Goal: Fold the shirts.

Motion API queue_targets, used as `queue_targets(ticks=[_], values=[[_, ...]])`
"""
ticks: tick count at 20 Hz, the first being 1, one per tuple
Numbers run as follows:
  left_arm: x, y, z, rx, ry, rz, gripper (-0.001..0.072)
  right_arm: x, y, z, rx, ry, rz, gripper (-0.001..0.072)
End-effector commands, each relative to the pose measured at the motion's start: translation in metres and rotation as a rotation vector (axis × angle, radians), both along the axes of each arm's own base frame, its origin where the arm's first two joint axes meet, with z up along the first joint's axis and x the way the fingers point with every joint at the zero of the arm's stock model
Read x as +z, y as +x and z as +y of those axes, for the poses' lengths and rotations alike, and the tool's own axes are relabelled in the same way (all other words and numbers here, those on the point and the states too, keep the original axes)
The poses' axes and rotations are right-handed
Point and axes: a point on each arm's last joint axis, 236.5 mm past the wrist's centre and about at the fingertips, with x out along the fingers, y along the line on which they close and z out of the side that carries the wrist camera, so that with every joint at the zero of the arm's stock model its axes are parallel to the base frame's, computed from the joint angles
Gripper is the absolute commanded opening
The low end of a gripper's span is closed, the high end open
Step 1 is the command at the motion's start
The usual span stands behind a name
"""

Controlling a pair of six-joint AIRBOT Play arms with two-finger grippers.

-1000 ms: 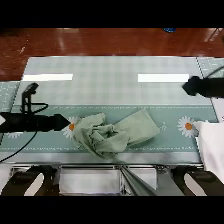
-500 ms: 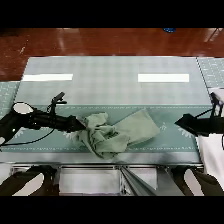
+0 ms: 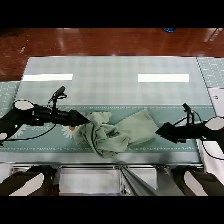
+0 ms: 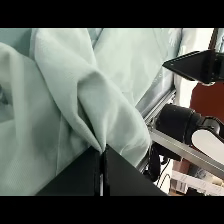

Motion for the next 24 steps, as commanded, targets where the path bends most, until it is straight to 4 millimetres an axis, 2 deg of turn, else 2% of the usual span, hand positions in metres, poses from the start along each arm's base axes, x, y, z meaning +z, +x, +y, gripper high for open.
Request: queue_targets(ticks=[1,2,3,5,6,8,9,11,12,14,16,17,19,20,22,23,24], values=[[0.002,0.002,-0.001,0.002,-0.009,-0.010,0.0020,-0.017,0.010,0.031,-0.006,0.070,0.030,0.0318],[0.002,0.002,-0.001,0.002,-0.009,-0.010,0.0020,-0.018,0.018,0.040,-0.012,0.094,0.008,0.0194],[0.003,0.003,-0.001,0.003,-0.009,-0.012,0.0020,-0.013,0.027,0.050,0.004,0.128,-0.035,0.0018],[0.010,0.012,0.002,0.009,-0.011,-0.045,0.0020,0.015,0.052,0.062,0.051,0.178,-0.138,0.0022],[0.023,0.022,0.006,0.018,-0.017,-0.080,0.0020,0.036,0.066,0.064,0.095,0.182,-0.193,0.0021],[0.068,0.054,0.018,0.073,-0.061,-0.188,0.0020,0.094,0.098,0.059,0.180,0.132,-0.339,0.0021],[0.105,0.076,0.029,0.129,-0.099,-0.267,0.0020,0.129,0.117,0.053,0.198,0.087,-0.418,0.0021],[0.197,0.115,0.058,0.253,-0.176,-0.482,0.0020,0.224,0.155,0.038,0.204,-0.022,-0.640,0.0021],[0.251,0.127,0.073,0.308,-0.210,-0.611,0.0020,0.273,0.166,0.031,0.199,-0.072,-0.744,0.0021],[0.344,0.129,0.100,0.394,-0.210,-0.834,0.0020,0.377,0.172,0.015,0.166,-0.174,-0.970,0.0020],[0.419,0.114,0.118,0.451,-0.156,-1.031,0.0020,0.472,0.151,0.002,0.128,-0.259,-1.180,0.0020],[0.446,0.103,0.124,0.471,-0.114,-1.106,0.0019,0.513,0.132,0.000,0.116,-0.285,-1.272,0.0020],[0.490,0.074,0.129,0.501,-0.012,-1.232,0.0020,0.571,0.084,0.005,0.142,-0.306,-1.427,0.0020],[0.506,0.056,0.129,0.517,0.048,-1.296,0.0019,0.589,0.061,0.005,0.136,-0.310,-1.486,0.0021],[0.524,0.026,0.124,0.535,0.181,-1.399,0.0019,0.604,0.020,-0.005,0.109,-0.373,-1.547,0.0020],[0.523,0.014,0.124,0.546,0.255,-1.411,0.0019,0.603,0.004,-0.010,0.103,-0.408,-1.548,0.0021],[0.513,0.005,0.124,0.548,0.332,-1.388,0.0019,0.601,-0.011,-0.015,0.099,-0.440,-1.541,0.0021]])
